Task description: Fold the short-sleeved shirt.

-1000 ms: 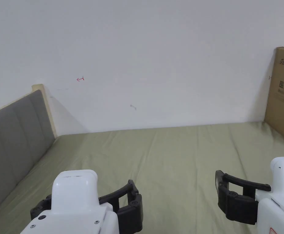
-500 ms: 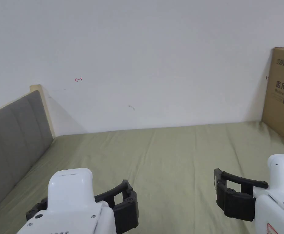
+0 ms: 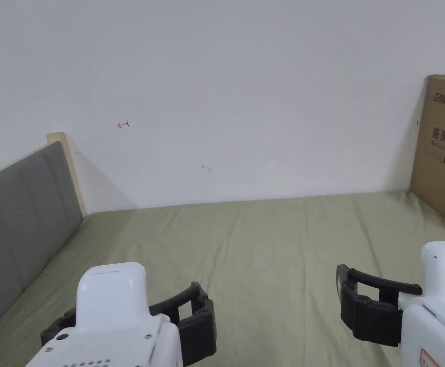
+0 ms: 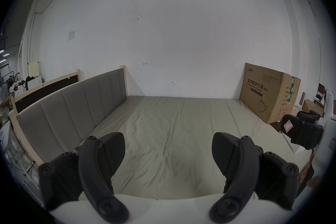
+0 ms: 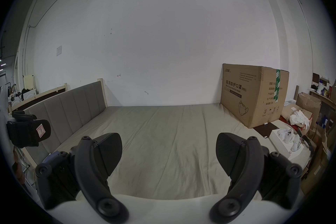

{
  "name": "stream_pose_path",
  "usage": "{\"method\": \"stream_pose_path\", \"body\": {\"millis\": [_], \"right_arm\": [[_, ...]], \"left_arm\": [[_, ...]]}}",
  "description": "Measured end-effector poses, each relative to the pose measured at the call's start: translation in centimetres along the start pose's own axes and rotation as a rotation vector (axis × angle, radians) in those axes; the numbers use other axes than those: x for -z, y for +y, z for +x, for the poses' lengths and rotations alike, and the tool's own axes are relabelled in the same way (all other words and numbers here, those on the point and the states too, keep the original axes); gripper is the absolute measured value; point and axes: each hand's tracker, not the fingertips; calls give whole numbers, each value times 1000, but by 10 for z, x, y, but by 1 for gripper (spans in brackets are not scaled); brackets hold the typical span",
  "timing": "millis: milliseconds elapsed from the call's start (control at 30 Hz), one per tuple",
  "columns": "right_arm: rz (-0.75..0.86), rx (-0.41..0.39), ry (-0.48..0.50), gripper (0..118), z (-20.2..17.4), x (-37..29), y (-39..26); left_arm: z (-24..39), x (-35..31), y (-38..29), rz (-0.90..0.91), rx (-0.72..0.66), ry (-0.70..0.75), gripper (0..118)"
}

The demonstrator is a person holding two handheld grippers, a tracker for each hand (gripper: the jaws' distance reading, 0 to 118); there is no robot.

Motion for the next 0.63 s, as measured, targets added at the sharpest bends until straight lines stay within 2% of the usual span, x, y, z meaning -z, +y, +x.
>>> {"method": "stream_pose_path", "body": {"millis": [633], "right_arm": [[-7, 1, -1, 106, 0, -1, -1]], "left_arm": [[2, -1, 2, 34, 2, -22, 102]]}}
